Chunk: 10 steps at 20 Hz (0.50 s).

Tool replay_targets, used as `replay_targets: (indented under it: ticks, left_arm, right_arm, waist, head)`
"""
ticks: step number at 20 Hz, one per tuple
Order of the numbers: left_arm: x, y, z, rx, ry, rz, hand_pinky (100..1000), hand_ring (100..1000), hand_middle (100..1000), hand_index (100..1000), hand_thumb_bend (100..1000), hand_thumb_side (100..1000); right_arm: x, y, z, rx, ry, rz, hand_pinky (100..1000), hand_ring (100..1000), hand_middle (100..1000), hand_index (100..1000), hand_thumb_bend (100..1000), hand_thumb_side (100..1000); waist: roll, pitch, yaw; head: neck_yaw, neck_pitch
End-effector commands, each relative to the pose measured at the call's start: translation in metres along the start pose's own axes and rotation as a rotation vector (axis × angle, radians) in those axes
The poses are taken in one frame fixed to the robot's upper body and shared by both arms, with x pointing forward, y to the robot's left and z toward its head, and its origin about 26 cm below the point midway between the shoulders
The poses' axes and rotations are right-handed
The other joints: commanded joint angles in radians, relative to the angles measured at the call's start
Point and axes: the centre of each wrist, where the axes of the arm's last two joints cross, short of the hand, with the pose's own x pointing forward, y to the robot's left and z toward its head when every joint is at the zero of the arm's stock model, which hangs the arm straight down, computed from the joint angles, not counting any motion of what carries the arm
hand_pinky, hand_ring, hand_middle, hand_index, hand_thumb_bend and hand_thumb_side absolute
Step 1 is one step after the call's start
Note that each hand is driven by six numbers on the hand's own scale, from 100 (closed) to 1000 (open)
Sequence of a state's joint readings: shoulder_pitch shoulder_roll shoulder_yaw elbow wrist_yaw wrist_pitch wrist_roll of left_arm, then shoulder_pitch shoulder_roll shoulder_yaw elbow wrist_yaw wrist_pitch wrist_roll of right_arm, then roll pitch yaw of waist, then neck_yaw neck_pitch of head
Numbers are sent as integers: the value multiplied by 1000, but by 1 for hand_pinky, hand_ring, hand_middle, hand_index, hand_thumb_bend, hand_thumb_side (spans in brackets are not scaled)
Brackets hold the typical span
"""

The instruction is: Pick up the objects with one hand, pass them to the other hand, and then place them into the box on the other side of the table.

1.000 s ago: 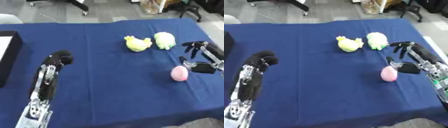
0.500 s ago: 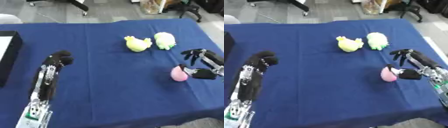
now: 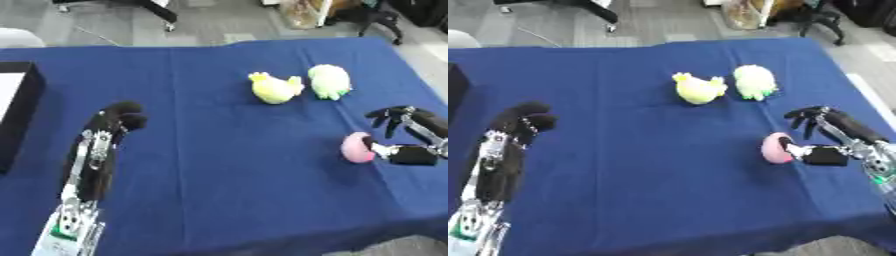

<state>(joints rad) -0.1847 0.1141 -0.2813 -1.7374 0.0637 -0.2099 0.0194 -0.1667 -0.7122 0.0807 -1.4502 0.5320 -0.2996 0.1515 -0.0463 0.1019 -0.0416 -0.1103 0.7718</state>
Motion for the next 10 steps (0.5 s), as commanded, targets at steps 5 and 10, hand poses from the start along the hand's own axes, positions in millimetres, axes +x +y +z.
replay_targets:
  ticks: [5,10]
  left_arm:
    - [4,3,-2,-6,-18,-17,762,695,687,776,176,816]
    - [4,3,-3,-6,-18,-16,762,694,687,776,176,815]
  right_arm:
    - [-7,-15,4,47,15,74,720,554,645,834,257,610]
    - [-7,-14,4,81,17,81,723,570,651,830,259,620]
  waist:
    - [-3,-13,0]
    - [-4,-13,0]
  head:
    - [-1,-2]
    - [-2,-2]
